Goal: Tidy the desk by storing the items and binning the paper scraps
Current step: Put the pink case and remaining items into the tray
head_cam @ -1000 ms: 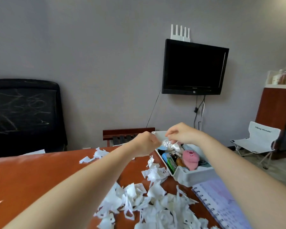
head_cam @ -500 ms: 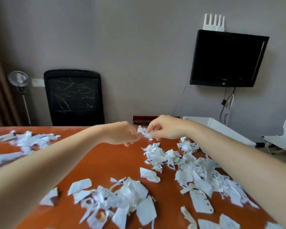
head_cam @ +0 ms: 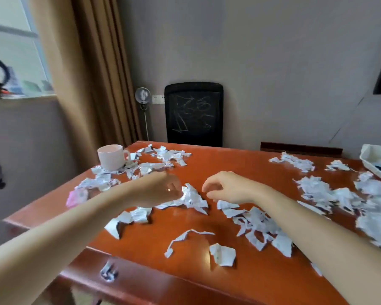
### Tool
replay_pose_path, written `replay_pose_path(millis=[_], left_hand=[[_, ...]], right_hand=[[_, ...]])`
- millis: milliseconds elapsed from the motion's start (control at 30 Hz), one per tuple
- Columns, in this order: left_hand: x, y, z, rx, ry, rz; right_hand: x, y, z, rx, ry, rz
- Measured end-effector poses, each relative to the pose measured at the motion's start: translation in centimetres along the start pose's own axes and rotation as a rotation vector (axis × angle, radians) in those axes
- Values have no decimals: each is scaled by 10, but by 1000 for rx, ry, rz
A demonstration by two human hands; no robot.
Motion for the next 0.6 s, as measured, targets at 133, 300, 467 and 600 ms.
replay_pose_path(millis=[133, 300, 467, 600], left_hand=[[64, 2, -29, -65, 28, 23], [128, 14, -66, -246, 79, 12], [190, 28, -81, -393, 239, -49], [238, 27, -79, -513, 390, -293]], right_hand=[[46, -16, 30, -7, 66, -23], [93, -37, 64, -40, 136, -61], [127, -53, 91, -64, 205, -92], [140, -65, 109, -111, 198, -80]])
Point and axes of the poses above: each hand's wrist, its own z-axis towards the middle knuckle, its own y-axis out of the back of the hand, x = y × z, the point moved 9 cm from there along z, towards the middle knuckle, and after that the axes turned 14 degrees about -z, right-handed, at the moved point
